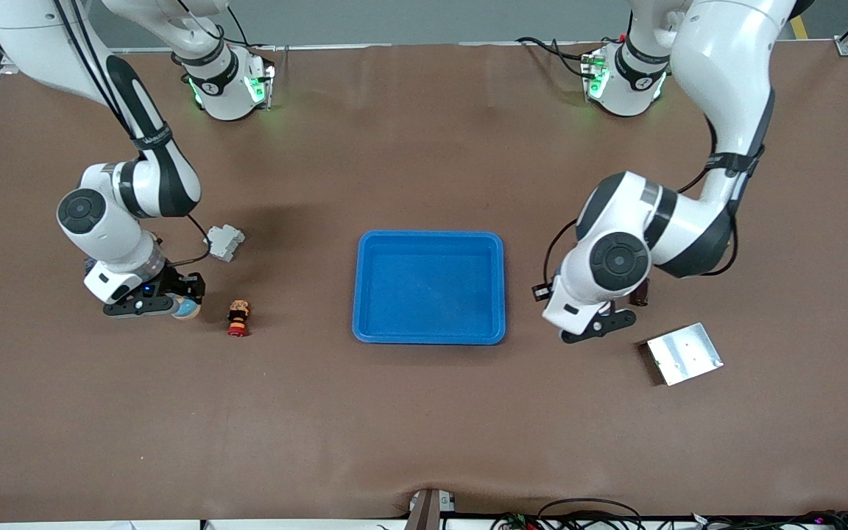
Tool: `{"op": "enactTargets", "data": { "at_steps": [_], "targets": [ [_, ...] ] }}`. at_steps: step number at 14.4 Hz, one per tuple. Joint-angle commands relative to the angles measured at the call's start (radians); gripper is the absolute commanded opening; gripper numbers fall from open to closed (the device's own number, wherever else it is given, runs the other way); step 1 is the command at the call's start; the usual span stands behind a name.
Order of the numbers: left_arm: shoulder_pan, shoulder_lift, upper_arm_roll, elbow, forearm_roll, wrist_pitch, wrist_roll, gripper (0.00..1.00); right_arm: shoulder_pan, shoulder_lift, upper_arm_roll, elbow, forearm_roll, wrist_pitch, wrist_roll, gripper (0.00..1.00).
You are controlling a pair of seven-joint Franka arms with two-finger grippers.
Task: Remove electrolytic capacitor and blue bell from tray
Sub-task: 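Lift the capacitor out with the left gripper while the right gripper lifts the bell, then set the capacitor inside the white arc while the right gripper places the bell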
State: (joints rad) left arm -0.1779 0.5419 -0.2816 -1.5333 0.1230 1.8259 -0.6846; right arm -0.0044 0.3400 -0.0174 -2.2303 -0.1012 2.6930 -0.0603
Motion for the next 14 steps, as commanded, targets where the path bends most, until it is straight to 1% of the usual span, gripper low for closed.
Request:
{"op": "enactTargets", "data": {
  "at_steps": [1, 3, 4, 5, 6, 8, 12, 14],
  "targets": [
    [0.037, -0.117, -0.008, -0.165, -0.016, 0.006, 0.146, 0.04, -0.109, 0.023, 0.091, -0.005, 0.044, 0.042, -0.088, 0.0],
    [0.064, -0.135, -0.008, -0.214, -0.016, 0.019, 0.229, 0.06, -0.214, 0.068, 0.155, 0.0, 0.115, 0.05, -0.201, 0.0],
    [0.07, -0.141, -0.008, -0.229, -0.014, 0.027, 0.27, 0.16, -0.27, 0.088, 0.199, 0.004, 0.158, 0.051, -0.263, 0.0],
    [0.081, -0.148, -0.008, -0.255, -0.014, 0.051, 0.302, 0.18, -0.317, 0.099, 0.238, 0.008, 0.188, 0.056, -0.321, 0.0],
    [0.083, -0.148, -0.008, -0.281, -0.014, 0.09, 0.307, 0.14, -0.342, 0.108, 0.249, 0.011, 0.193, 0.063, -0.367, 0.0],
    [0.087, -0.157, -0.008, -0.344, -0.011, 0.188, 0.307, 0.06, -0.338, 0.108, 0.248, 0.012, 0.195, 0.062, -0.386, 0.0],
    [0.089, -0.155, -0.005, -0.465, -0.002, 0.413, 0.304, 0.04, -0.327, 0.091, 0.248, 0.008, 0.187, 0.042, -0.412, 0.0],
    [0.103, -0.155, -0.005, -0.516, 0.001, 0.493, 0.304, 0.04, -0.316, 0.077, 0.246, 0.006, 0.179, 0.013, -0.415, 0.0]
  ]
}}
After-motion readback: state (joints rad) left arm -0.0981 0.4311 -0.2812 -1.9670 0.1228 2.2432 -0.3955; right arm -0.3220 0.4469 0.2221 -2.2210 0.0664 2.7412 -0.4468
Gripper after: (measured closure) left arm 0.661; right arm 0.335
